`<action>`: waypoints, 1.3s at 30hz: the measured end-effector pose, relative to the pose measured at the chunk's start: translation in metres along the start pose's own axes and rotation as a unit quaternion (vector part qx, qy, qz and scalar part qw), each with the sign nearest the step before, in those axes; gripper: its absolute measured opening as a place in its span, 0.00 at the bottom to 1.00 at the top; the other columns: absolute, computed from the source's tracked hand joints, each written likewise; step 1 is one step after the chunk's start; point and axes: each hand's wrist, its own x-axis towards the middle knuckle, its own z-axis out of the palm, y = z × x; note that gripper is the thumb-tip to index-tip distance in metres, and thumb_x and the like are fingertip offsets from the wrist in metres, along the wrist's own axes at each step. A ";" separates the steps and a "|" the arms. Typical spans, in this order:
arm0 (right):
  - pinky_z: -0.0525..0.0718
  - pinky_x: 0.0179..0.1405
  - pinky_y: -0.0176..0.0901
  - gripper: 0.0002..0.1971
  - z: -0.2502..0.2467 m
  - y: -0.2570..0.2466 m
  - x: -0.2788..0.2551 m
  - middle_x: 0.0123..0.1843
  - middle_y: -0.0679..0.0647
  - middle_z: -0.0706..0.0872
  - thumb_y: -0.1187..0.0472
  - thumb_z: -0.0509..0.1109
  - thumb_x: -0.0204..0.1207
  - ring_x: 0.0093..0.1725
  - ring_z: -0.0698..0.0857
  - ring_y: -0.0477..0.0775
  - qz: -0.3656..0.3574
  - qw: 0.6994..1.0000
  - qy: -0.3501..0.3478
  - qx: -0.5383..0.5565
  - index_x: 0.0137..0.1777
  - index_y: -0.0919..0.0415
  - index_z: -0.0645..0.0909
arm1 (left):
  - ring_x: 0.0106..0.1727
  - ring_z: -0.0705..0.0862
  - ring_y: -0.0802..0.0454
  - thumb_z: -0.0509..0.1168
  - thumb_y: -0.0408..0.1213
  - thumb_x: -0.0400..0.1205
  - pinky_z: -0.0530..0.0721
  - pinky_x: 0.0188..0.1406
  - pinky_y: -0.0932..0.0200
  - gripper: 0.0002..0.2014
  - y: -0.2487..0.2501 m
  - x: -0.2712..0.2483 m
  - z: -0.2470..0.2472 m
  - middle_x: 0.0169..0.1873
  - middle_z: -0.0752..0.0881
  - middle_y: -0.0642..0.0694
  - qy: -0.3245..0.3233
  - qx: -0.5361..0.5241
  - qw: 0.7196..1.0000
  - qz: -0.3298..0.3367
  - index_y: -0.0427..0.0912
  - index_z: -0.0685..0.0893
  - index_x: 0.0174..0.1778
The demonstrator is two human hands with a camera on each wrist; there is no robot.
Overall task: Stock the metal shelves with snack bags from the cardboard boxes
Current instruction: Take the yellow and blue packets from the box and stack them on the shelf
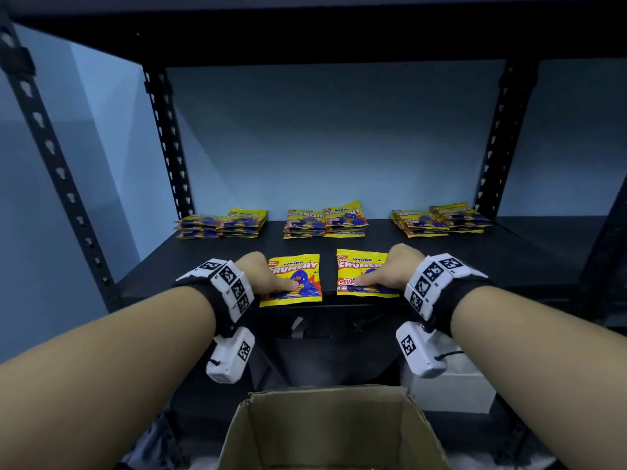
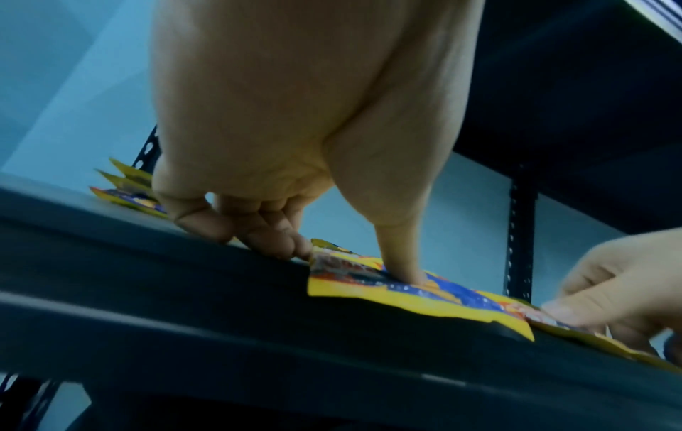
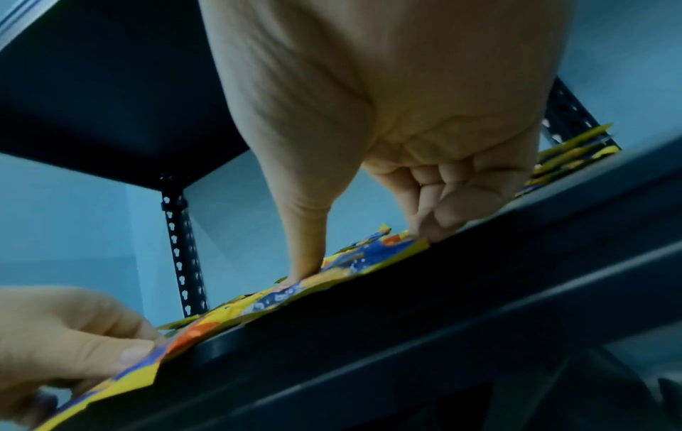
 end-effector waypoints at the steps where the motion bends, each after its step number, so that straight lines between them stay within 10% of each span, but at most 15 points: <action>1: 0.69 0.26 0.44 0.34 0.001 0.001 0.000 0.33 0.53 0.76 0.29 0.83 0.61 0.33 0.77 0.51 0.010 1.000 -0.002 0.022 0.35 0.59 0.73 | 0.30 0.72 0.54 0.78 0.65 0.72 0.65 0.27 0.59 0.31 0.000 0.001 0.001 0.29 0.73 0.47 -0.002 -0.025 1.000 -0.008 0.41 0.73 0.32; 7: 0.69 0.26 0.43 0.34 0.006 -0.001 0.003 0.31 0.53 0.75 0.36 0.88 0.58 0.31 0.76 0.50 0.031 0.994 -0.011 0.105 0.35 0.61 0.72 | 0.46 0.85 0.52 0.86 0.62 0.62 0.77 0.36 0.58 0.39 -0.004 0.010 0.008 0.44 0.87 0.45 0.012 -0.105 0.994 -0.015 0.36 0.78 0.54; 13: 0.79 0.33 0.44 0.42 0.008 -0.009 0.008 0.55 0.59 0.86 0.50 0.89 0.64 0.51 0.86 0.57 0.000 0.989 0.003 0.148 0.70 0.63 0.67 | 0.46 0.90 0.50 0.85 0.51 0.70 0.86 0.40 0.53 0.36 -0.009 0.010 0.000 0.48 0.90 0.43 0.002 -0.198 0.980 -0.001 0.34 0.77 0.64; 16: 0.85 0.31 0.47 0.23 0.008 -0.019 0.013 0.43 0.63 0.89 0.65 0.82 0.70 0.35 0.85 0.55 -0.027 0.970 -0.024 0.241 0.60 0.65 0.75 | 0.34 0.90 0.53 0.77 0.36 0.81 0.89 0.33 0.57 0.12 -0.014 0.003 -0.012 0.39 0.93 0.41 -0.070 -0.342 0.937 -0.014 0.36 0.85 0.55; 19: 0.90 0.33 0.46 0.08 0.008 -0.030 0.020 0.43 0.66 0.93 0.73 0.74 0.74 0.37 0.91 0.59 -0.029 0.940 -0.044 0.339 0.49 0.65 0.80 | 0.43 0.93 0.50 0.71 0.31 0.85 0.93 0.46 0.53 0.04 -0.025 0.001 -0.025 0.45 0.94 0.39 -0.076 -0.398 0.914 -0.010 0.36 0.85 0.54; 22: 0.93 0.42 0.50 0.11 0.002 -0.048 0.023 0.41 0.64 0.87 0.77 0.74 0.75 0.42 0.91 0.60 -0.028 0.909 -0.061 0.411 0.38 0.64 0.78 | 0.52 0.94 0.44 0.68 0.25 0.86 0.92 0.55 0.45 0.04 -0.042 0.003 -0.040 0.51 0.93 0.33 -0.065 -0.441 0.895 -0.025 0.35 0.81 0.54; 32: 0.89 0.29 0.44 0.08 0.004 -0.148 0.079 0.48 0.67 0.86 0.81 0.70 0.75 0.44 0.90 0.59 -0.035 0.819 -0.103 0.563 0.44 0.68 0.80 | 0.32 0.91 0.49 0.60 0.18 0.85 0.92 0.29 0.56 0.10 -0.089 0.041 -0.102 0.37 0.89 0.38 0.115 -0.451 0.885 -0.023 0.37 0.78 0.45; 39: 0.90 0.42 0.40 0.11 0.029 -0.213 0.138 0.52 0.63 0.85 0.79 0.68 0.80 0.46 0.88 0.56 -0.120 0.809 -0.150 0.556 0.45 0.63 0.79 | 0.49 0.93 0.32 0.66 0.21 0.75 0.90 0.54 0.30 0.11 -0.125 0.114 -0.129 0.47 0.92 0.30 0.206 -0.428 0.878 -0.062 0.41 0.83 0.45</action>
